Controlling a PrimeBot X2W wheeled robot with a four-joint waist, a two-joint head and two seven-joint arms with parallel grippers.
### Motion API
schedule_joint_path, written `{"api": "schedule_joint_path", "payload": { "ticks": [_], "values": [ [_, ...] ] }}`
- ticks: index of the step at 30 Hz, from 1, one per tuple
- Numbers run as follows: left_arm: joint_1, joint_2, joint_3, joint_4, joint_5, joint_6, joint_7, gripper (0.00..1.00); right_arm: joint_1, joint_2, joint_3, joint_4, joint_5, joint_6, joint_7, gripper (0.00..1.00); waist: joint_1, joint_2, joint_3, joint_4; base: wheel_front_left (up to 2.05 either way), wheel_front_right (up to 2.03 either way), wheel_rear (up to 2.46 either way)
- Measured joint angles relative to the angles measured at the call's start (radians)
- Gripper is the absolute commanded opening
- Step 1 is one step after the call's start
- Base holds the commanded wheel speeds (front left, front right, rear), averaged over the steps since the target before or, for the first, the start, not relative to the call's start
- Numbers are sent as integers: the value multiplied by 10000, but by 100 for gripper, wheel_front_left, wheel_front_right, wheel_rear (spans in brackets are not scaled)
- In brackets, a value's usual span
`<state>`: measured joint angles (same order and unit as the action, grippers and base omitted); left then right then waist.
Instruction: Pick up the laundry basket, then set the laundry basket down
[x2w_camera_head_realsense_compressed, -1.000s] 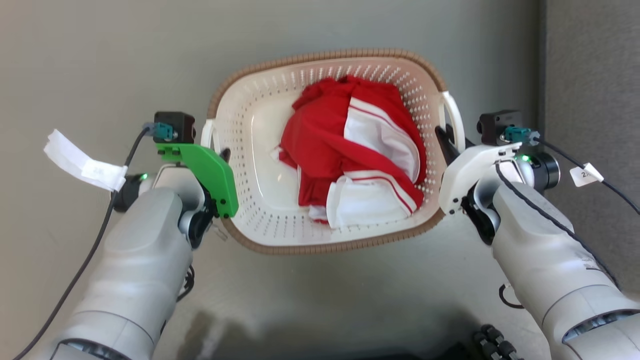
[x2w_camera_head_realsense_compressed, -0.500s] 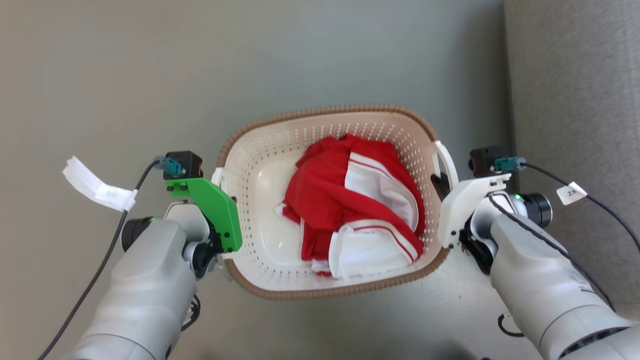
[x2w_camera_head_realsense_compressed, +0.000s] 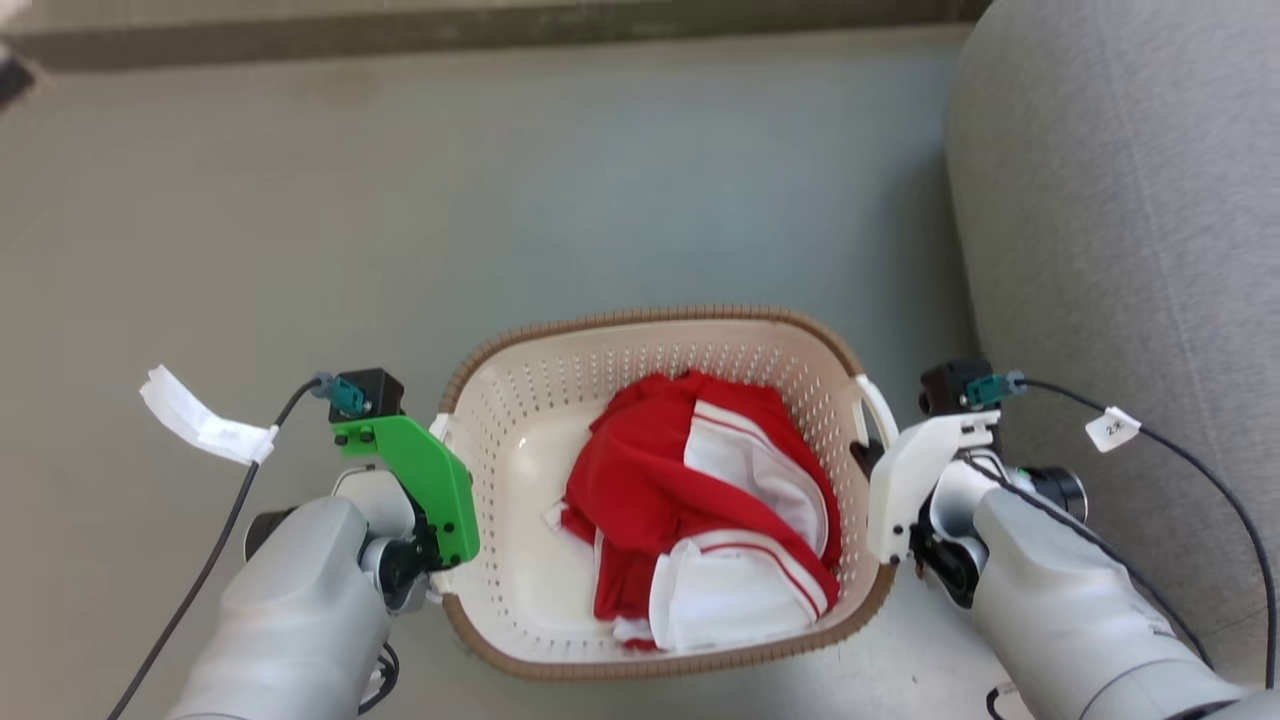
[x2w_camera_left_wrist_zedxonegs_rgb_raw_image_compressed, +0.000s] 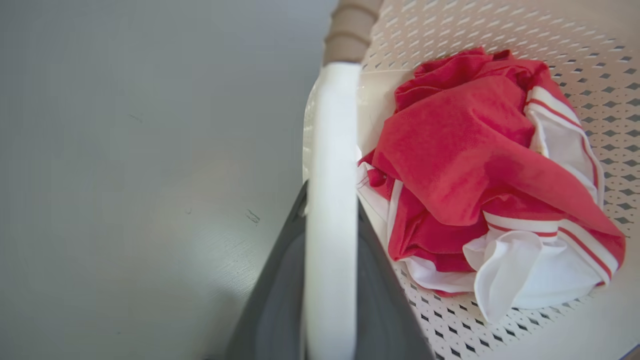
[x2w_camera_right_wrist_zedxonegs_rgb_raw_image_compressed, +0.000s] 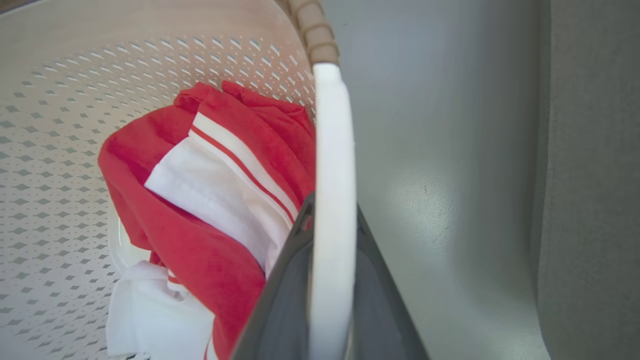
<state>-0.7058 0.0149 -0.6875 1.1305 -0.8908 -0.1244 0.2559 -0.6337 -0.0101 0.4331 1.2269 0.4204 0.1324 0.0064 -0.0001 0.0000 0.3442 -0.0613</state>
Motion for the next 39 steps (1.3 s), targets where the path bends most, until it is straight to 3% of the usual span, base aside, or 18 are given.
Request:
{"api": "schedule_joint_path", "payload": {
  "ticks": [26,39],
  "values": [
    [1208,138,-203,249,-918,2,1609,0,1354,-75,1149,-585,1569,-15,1994,0,0,0,-2845,-218,0,0,0],
    [1384,209,-215,288,-1183,2,2021,0,1512,-75,1289,-591,2142,-17,2606,0,0,0,-3367,-335,0,0,0]
  ]
}}
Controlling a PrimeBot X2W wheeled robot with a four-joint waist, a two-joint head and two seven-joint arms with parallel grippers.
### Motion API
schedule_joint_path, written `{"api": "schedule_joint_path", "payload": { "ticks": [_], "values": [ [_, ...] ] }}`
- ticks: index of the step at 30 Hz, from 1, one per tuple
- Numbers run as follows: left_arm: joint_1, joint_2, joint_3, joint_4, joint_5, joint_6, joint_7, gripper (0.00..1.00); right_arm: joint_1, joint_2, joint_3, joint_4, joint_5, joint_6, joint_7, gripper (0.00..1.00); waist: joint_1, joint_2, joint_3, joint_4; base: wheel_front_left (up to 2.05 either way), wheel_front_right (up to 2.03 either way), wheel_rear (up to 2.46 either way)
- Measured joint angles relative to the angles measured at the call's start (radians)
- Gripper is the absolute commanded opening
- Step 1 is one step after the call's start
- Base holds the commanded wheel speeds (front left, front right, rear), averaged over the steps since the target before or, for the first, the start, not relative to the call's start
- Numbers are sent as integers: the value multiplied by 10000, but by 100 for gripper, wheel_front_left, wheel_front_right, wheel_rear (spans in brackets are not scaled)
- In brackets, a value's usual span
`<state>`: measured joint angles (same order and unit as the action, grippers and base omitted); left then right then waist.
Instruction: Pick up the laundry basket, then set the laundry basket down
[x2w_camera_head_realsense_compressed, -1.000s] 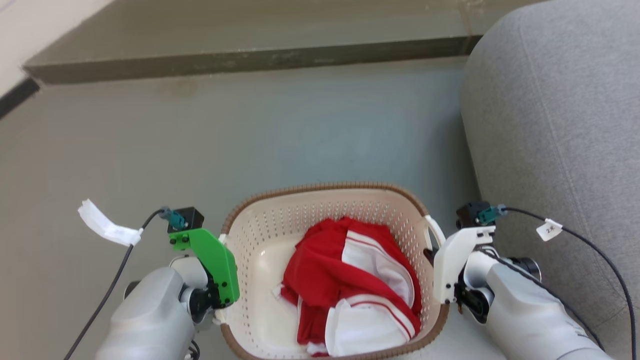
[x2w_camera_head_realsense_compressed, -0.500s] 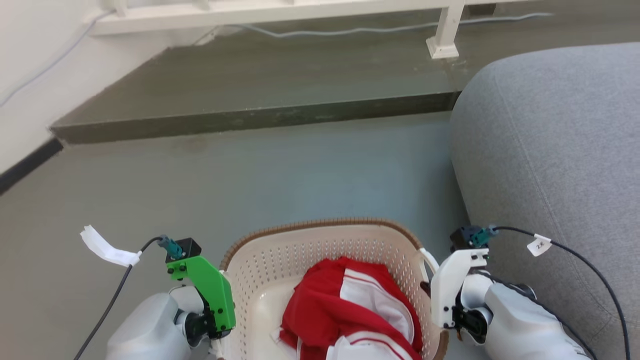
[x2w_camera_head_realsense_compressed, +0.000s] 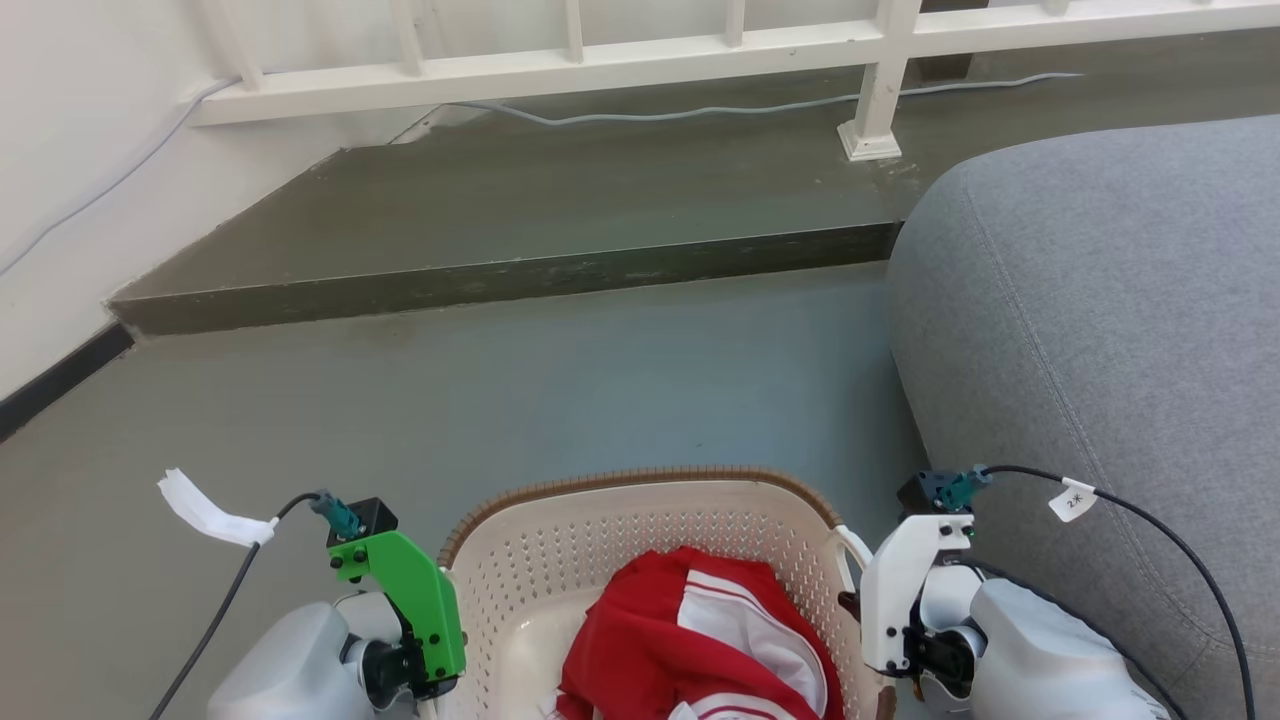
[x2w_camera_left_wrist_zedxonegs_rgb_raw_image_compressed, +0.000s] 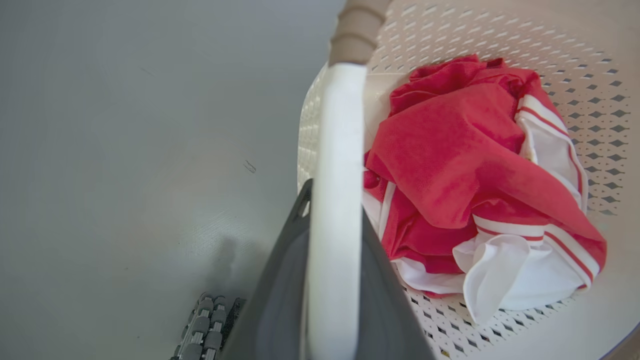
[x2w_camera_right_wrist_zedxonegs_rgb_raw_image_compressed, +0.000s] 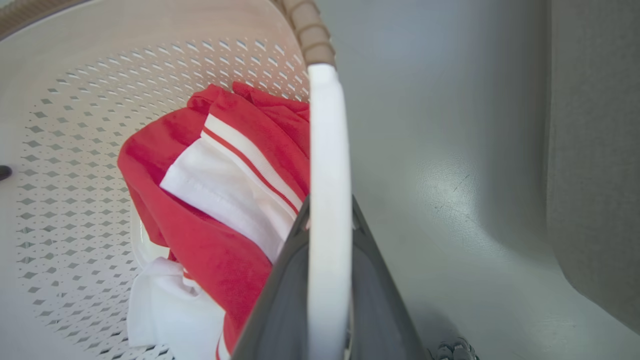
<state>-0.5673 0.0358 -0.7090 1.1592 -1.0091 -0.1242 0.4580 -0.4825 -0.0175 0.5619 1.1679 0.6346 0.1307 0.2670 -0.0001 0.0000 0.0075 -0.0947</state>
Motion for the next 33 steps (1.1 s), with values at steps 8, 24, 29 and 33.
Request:
{"api": "schedule_joint_path", "payload": {
  "ticks": [8,24,29,33],
  "values": [
    [93,50,-2,2,-176,0,82,0,0,4,125,-2,117,0,148,0,0,0,-41,-66,0,0,0],
    [98,96,-40,-12,-253,0,92,0,-6,4,265,6,401,0,190,0,0,0,39,-104,0,0,0],
    [98,115,-50,-10,-265,0,92,0,-11,4,313,4,464,0,199,0,1,0,55,-106,0,0,0],
    [98,117,-56,-10,-268,-2,92,0,-14,4,353,4,529,0,199,0,1,0,67,-107,0,0,0]
  ]
}}
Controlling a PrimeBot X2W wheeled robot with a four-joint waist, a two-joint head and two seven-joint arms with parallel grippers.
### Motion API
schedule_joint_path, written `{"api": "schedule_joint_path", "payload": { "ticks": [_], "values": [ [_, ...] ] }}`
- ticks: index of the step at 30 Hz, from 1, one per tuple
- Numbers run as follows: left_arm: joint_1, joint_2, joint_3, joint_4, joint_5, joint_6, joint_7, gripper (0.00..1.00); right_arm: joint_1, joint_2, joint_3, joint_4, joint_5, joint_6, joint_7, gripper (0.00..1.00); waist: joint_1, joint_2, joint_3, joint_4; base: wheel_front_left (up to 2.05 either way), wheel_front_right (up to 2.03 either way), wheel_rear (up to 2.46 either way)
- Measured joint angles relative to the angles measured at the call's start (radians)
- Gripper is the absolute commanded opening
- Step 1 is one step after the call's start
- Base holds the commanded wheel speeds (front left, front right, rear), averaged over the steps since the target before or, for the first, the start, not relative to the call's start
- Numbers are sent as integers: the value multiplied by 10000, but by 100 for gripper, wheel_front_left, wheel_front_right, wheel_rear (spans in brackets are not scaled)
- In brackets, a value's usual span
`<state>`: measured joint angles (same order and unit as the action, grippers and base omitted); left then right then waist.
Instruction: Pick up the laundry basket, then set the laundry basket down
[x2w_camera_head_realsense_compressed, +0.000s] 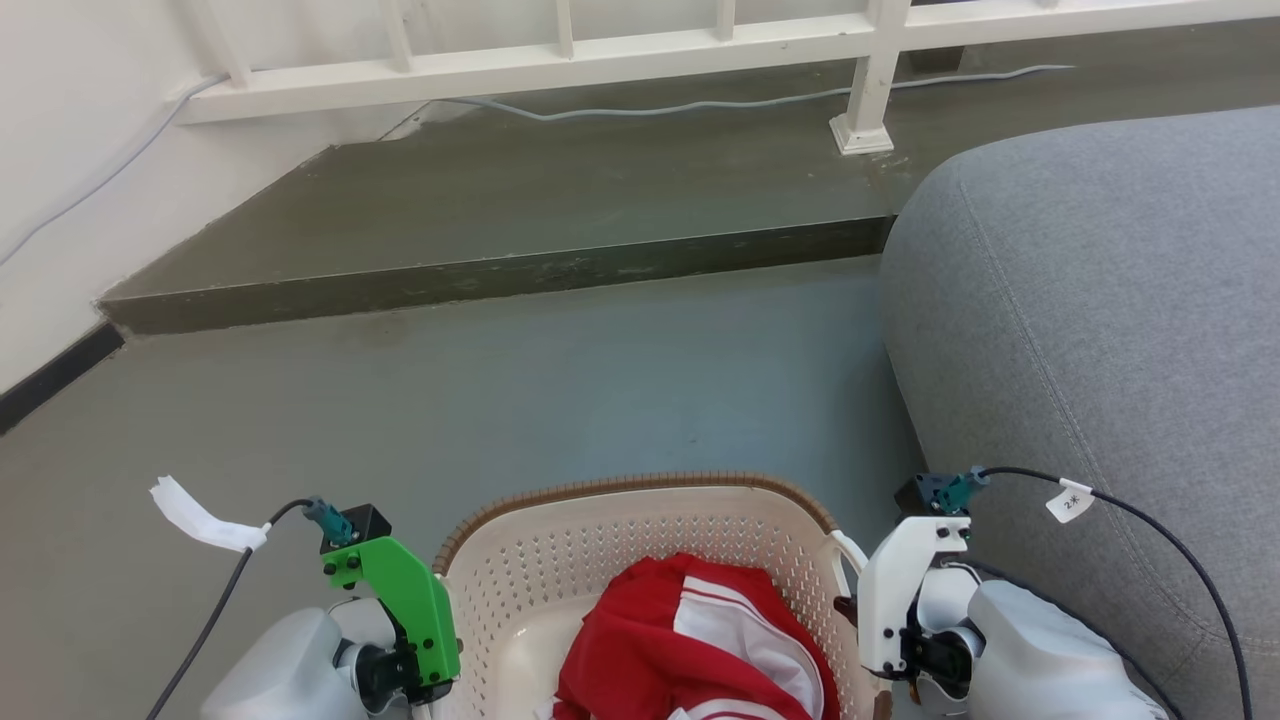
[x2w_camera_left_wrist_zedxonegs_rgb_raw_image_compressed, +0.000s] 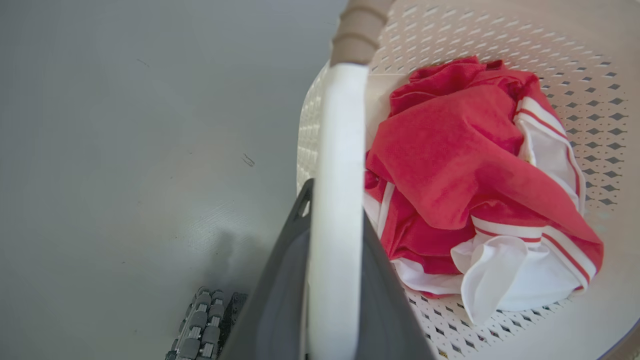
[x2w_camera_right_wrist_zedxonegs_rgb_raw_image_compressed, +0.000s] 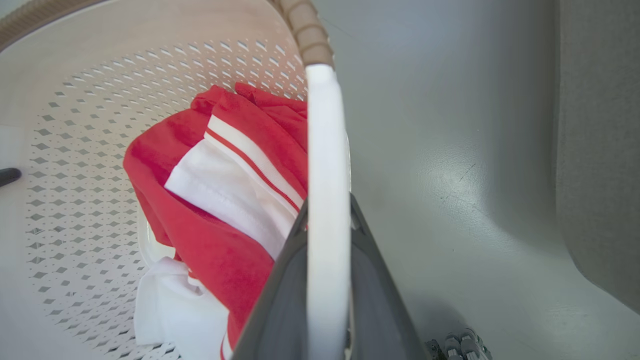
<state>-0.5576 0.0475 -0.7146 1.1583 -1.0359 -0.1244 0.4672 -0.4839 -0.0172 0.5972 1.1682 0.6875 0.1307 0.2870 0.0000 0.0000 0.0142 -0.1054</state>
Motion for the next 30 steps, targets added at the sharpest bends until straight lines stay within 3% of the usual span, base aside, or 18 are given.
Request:
{"api": "schedule_joint_path", "payload": {
  "ticks": [18,30],
  "values": [
    [-1,23,-23,38,-71,0,-96,0,-73,-2,209,0,92,0,-50,0,0,0,121,-19,0,0,0],
    [-430,75,-54,-59,25,0,-823,0,-618,-38,291,19,-35,-4,-945,0,0,0,714,-115,0,0,0]
  ]
}}
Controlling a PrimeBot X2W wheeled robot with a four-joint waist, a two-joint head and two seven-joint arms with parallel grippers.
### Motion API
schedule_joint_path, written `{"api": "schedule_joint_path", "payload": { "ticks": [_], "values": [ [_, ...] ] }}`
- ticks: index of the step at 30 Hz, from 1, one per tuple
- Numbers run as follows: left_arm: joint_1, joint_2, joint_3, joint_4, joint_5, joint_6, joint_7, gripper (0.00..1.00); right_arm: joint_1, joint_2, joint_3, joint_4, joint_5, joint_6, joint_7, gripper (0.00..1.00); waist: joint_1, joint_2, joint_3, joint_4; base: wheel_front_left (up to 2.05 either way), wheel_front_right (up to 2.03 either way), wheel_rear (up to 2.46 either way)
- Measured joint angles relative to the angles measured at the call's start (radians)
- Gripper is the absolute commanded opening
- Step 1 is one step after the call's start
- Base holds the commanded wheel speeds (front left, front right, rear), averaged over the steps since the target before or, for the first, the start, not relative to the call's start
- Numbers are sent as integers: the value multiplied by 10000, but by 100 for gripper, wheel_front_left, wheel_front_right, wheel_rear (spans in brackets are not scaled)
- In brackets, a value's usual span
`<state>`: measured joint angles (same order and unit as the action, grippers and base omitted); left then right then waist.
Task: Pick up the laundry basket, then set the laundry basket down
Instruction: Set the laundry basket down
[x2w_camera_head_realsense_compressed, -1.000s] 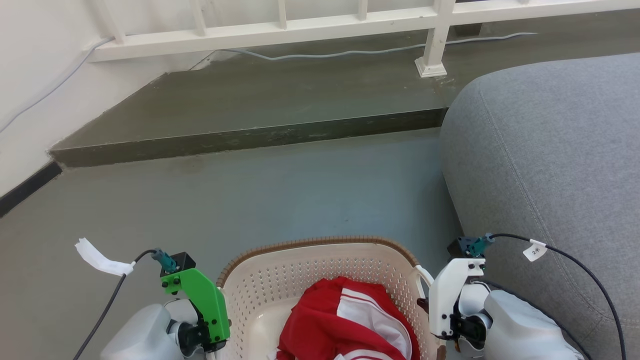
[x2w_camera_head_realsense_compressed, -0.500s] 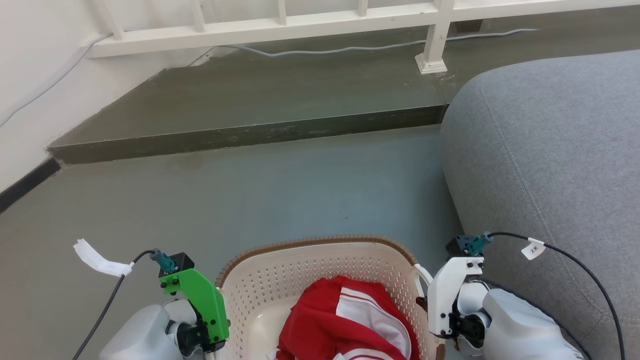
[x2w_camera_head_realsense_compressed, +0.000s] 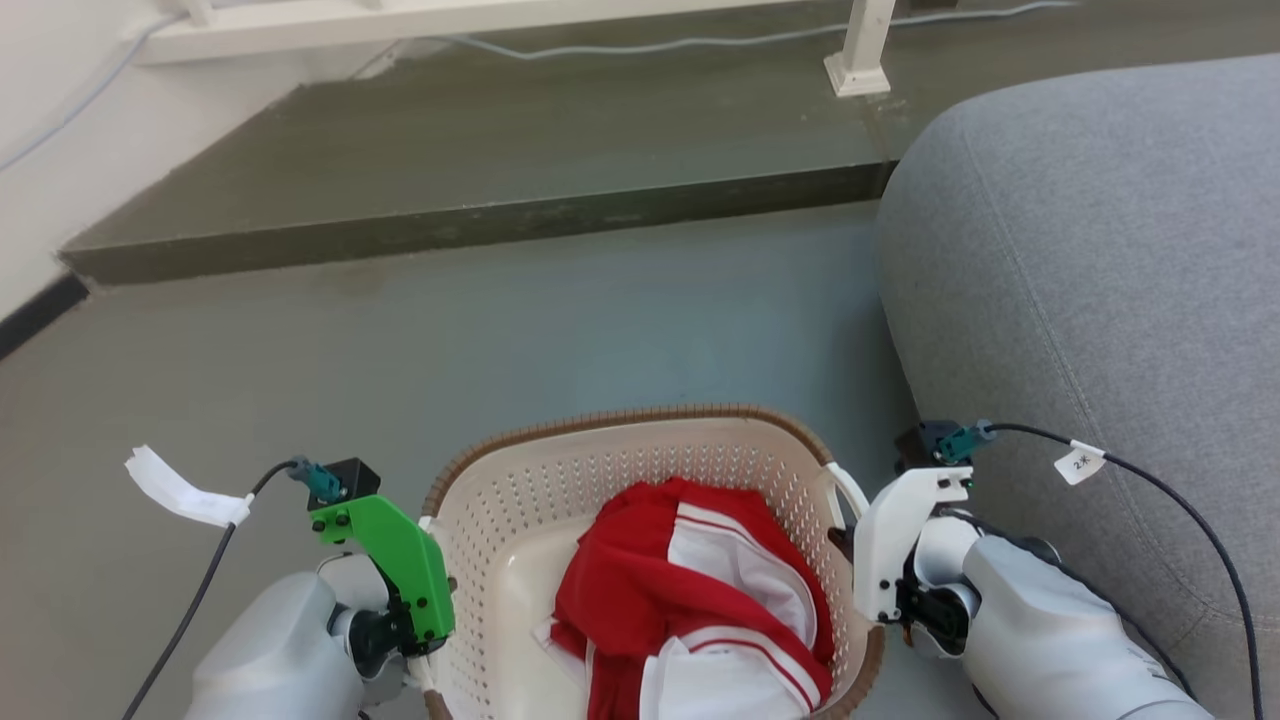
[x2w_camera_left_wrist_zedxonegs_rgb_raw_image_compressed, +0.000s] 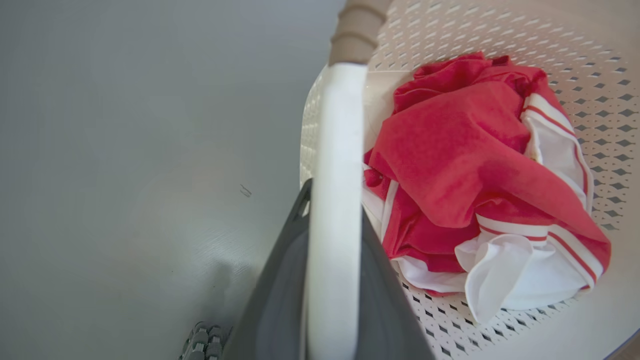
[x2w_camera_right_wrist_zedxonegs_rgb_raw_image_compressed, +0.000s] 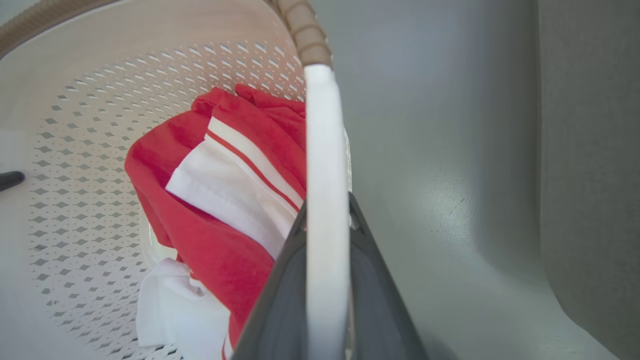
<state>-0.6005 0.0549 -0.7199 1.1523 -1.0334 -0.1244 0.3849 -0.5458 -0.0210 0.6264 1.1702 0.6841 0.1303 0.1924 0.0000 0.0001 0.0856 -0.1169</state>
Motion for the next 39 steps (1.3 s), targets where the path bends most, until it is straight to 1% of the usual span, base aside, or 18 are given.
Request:
{"api": "schedule_joint_path", "payload": {
  "ticks": [3,13,15,26,28,32,33,39],
  "values": [
    [-151,-2,-12,6,63,-2,-171,0,-148,-29,12,-8,-94,-73,-219,0,0,0,284,-2,0,0,0],
    [-748,2,-150,-19,387,2,-930,0,-691,-98,92,-100,-330,-102,-1072,0,0,0,1507,58,0,0,0],
    [-852,2,-182,-21,472,2,-1066,0,-780,-105,142,-111,-368,-163,-1246,0,0,0,1779,80,0,0,0],
    [-1432,-8,-155,-63,616,8,-1900,0,-1383,-209,236,-232,-708,-180,-2236,0,2,0,3320,214,0,0,0],
    [-1592,-8,-159,-90,679,10,-2109,0,-1519,-217,238,-251,-723,-259,-2406,0,2,0,3606,244,0,0,0],
    [-1959,-4,-198,-171,800,13,-2472,0,-1848,-268,224,-295,-784,-286,-2757,0,2,0,4176,313,0,0,0],
    [-2050,-4,-207,-196,857,15,-2562,0,-1919,-286,222,-313,-796,-360,-2847,0,3,0,4318,333,0,0,0],
    [-2531,-19,-270,-263,1218,25,-2993,0,-2319,-360,213,-311,-867,-443,-3164,0,3,0,5180,473,0,0,0]
  ]
}}
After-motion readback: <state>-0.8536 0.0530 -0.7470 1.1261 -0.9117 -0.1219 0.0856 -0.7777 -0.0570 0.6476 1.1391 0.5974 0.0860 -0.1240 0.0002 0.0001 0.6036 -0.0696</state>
